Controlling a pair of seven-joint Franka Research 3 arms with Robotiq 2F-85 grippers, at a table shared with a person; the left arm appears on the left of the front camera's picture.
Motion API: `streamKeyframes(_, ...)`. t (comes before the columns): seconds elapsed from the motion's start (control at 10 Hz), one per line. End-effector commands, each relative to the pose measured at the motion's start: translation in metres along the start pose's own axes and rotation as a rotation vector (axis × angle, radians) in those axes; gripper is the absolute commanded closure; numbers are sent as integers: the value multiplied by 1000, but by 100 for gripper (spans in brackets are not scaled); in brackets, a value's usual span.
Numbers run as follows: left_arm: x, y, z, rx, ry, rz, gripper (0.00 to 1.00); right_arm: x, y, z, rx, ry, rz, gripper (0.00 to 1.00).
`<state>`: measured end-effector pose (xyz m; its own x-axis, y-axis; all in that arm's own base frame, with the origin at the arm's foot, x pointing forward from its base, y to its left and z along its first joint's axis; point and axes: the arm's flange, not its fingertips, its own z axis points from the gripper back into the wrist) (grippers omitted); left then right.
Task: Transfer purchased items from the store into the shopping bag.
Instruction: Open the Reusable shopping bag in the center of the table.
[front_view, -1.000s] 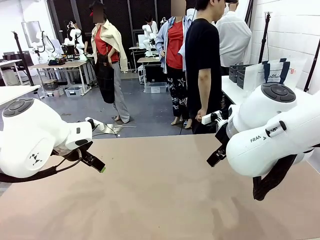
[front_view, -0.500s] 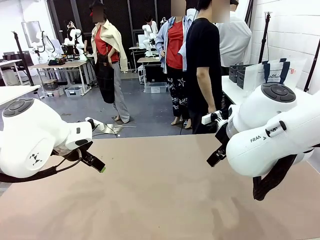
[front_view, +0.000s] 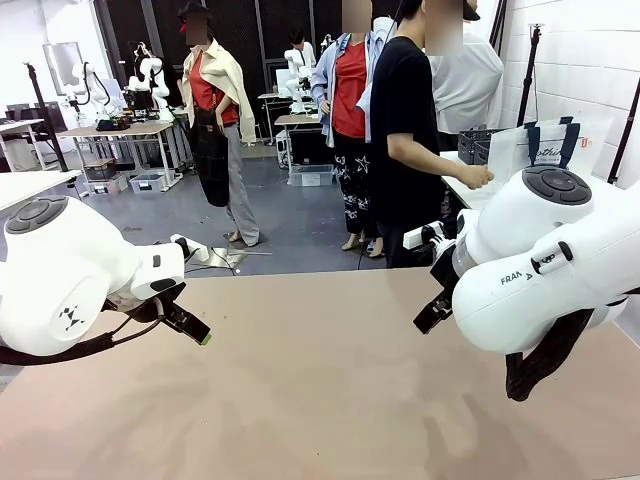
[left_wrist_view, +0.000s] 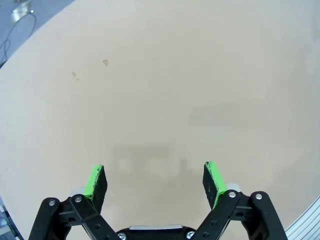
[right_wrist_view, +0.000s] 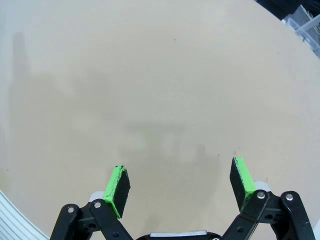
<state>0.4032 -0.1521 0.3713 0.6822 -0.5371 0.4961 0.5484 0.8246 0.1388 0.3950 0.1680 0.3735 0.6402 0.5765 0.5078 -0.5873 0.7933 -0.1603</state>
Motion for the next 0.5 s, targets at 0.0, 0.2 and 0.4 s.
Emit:
streamKeyframes(0.0, 0, 1, 0, 1, 0, 3, 0, 0, 0, 0, 0, 0, 0, 0)
streamKeyframes(0.2, 0, 1, 0, 1, 0, 3, 0, 0, 0, 0, 0, 0, 0, 0)
streamKeyframes(0.4, 0, 1, 0, 1, 0, 3, 0, 0, 0, 0, 0, 0, 0, 0)
